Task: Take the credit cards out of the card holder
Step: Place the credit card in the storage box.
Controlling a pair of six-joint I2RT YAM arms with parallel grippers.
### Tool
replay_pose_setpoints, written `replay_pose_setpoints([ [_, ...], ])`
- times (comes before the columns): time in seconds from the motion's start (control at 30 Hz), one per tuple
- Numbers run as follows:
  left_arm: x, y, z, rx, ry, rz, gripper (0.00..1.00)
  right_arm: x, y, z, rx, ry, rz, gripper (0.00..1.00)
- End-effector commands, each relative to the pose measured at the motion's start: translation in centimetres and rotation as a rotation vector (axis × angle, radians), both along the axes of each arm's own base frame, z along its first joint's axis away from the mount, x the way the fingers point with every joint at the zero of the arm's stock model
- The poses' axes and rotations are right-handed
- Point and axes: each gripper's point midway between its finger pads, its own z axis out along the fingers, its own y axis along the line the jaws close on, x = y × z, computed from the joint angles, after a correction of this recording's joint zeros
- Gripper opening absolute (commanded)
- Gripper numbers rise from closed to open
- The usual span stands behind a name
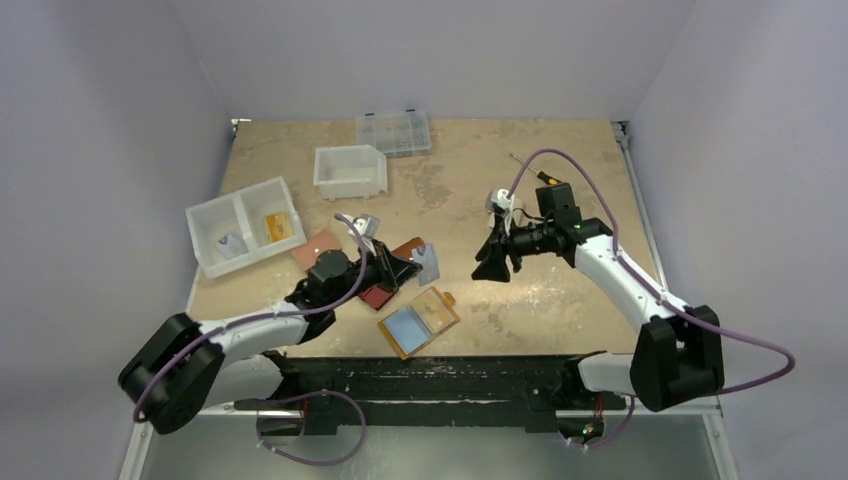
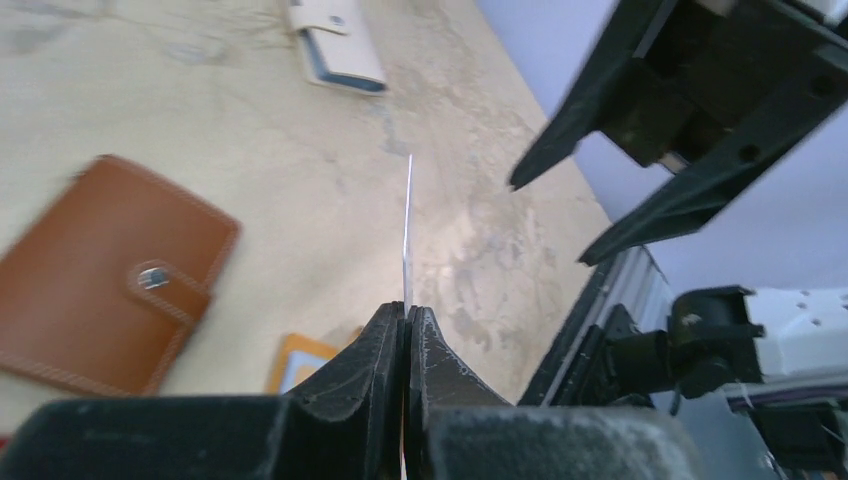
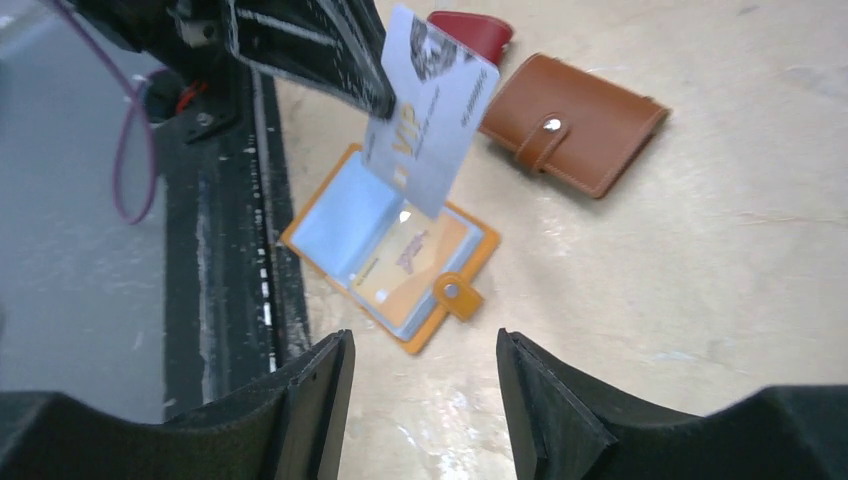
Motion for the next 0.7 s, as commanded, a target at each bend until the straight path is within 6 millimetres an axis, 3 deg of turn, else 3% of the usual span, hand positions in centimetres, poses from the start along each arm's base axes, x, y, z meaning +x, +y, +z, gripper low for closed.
replay_pose_setpoints([
  [0.0, 2.0, 5.1, -1.5, 0.23, 0.036, 0.154, 0.0, 2.1, -1.2, 1.3, -0.076, -0.19, -0.088, 0.62],
  [0.23, 4.8, 12.3, 0.1, 0.443, 0.044, 0.327, 0.0, 4.5, -4.2, 0.8, -0.226, -0.364, -0.24, 0.62],
  [0.4, 6.5, 14.8, 1.8, 0.465, 0.043, 0.402, 0.0, 5.8, -6.1, 0.6, -0.316, -0.463, -0.314, 0.62],
  [0.67, 8.6, 20.1, 5.7, 0.437, 0.028, 0.554, 0.0, 6.2, -7.2, -0.1, -0.377, -0.496, -0.335, 0.62],
])
